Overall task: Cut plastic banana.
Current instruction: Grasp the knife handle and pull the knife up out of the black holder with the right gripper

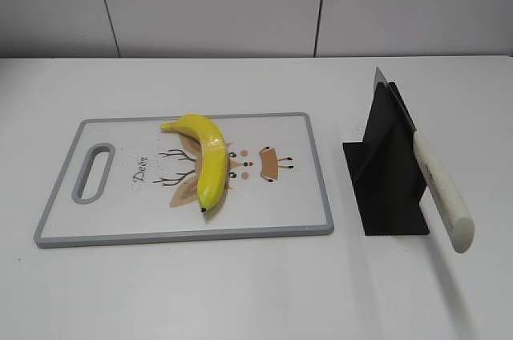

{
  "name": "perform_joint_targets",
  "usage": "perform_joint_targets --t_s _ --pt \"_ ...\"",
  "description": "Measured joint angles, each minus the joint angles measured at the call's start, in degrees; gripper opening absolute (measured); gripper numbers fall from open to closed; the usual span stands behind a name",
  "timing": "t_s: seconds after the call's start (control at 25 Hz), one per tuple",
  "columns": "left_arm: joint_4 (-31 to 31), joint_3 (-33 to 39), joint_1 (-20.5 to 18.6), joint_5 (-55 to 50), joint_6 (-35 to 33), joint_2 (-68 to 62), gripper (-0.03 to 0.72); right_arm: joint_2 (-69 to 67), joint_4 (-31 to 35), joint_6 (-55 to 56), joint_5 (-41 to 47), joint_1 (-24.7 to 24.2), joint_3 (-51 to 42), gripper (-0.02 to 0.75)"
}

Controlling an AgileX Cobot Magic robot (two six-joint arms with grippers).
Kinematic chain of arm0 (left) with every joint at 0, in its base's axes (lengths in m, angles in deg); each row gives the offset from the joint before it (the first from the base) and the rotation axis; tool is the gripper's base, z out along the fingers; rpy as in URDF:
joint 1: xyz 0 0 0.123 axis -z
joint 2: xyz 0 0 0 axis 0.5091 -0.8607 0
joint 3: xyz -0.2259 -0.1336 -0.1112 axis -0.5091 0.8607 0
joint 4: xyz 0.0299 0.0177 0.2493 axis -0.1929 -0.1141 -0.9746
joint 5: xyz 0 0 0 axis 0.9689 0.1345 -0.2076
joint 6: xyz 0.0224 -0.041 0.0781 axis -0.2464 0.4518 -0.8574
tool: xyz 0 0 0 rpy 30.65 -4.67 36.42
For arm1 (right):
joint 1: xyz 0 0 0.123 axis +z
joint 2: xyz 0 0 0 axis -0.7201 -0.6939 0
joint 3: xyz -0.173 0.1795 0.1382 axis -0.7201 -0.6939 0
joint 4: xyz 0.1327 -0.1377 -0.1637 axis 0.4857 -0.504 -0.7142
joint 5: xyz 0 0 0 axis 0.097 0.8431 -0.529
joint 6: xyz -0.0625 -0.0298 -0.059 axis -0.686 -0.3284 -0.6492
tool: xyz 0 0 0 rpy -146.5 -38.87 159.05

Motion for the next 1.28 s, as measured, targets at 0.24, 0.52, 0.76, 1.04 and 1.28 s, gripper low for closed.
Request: perform_joint_targets --t_s 0.24,0.52,0.76,1.04,1.28 --pt "0.0 0.0 0.0 0.0 0.0 0.0 0.535 -11.8 -0.5 0.2 0.0 0.0 3.3 0.589" --pt "0.0 0.0 0.0 0.0 0.0 0.0 0.535 -23.3 -0.5 0.5 -0.2 0.5 4.3 0.589" --pt "0.0 0.0 0.0 0.0 0.0 0.0 0.535 -31.3 -0.4 2.1 -0.6 5.6 4.3 0.589" --pt "0.0 0.0 0.0 0.0 0.0 0.0 0.535 -41.5 -0.4 8.6 -1.7 12.8 9.3 0.589" --pt "0.0 0.0 0.0 0.0 0.0 0.0 0.535 -51.2 -0.3 11.7 2.6 16.1 19.1 0.589"
